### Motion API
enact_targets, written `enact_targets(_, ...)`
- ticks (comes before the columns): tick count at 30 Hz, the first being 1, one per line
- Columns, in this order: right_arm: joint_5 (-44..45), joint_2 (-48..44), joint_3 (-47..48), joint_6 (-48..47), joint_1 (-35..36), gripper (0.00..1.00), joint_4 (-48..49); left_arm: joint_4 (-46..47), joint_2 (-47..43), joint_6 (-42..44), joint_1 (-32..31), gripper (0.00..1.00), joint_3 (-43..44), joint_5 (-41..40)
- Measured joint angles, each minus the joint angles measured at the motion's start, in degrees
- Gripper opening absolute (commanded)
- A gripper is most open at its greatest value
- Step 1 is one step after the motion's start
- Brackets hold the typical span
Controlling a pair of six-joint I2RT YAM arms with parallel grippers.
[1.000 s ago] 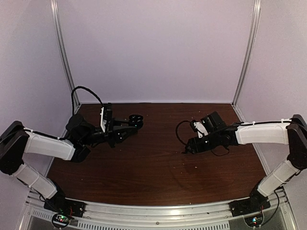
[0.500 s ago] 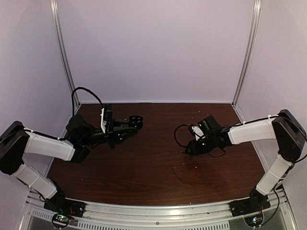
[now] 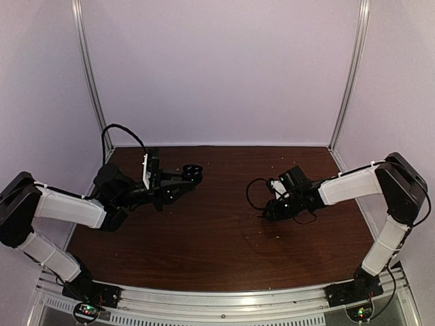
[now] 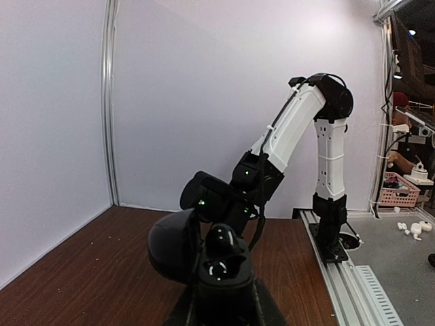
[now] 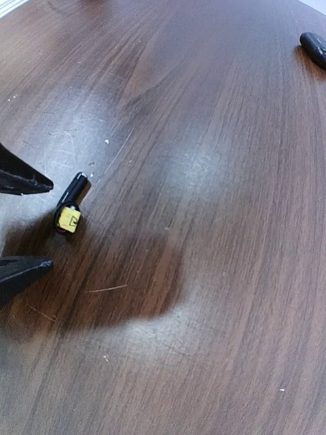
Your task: Insert the wireless bluetooth earbuds into the charging case
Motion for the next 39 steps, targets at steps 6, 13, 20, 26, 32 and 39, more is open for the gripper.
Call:
enact_targets(6,-0.26,1.16,0.24,-0.13,-0.42,0.31,1.27,0.0,0.0,0.0,0.0,0.0,-0.09,-0.02)
enact_targets(13,-0.87,2.47,1.14,-0.31,-0.42,0.26,2.58,0.0,0.0,0.0,0.0,0.0,-0.09,-0.04)
enact_targets(20,-1.75,2.91,1.22,-0.96,-0.42,0.23,3.1,0.0,0.0,0.02,0.0,0.0,-0.09,-0.04)
enact_targets(26,-1.9,3.23,1.29,-1.75,-0.42,0.19,3.48,0.0,0.0,0.15,0.0,0.0,-0.09,-0.07)
enact_targets(32,-1.88,3.28,1.31,-2.49,-0.42,0.15,3.45,-0.04,0.0,0.33,0.0,0.0,-0.09,-0.07)
enact_targets(39,-1.88,3.28,1.73,-3.26,-0.42,0.12,2.97,-0.11,0.0,0.39,0.0,0.0,-0.09,-0.37)
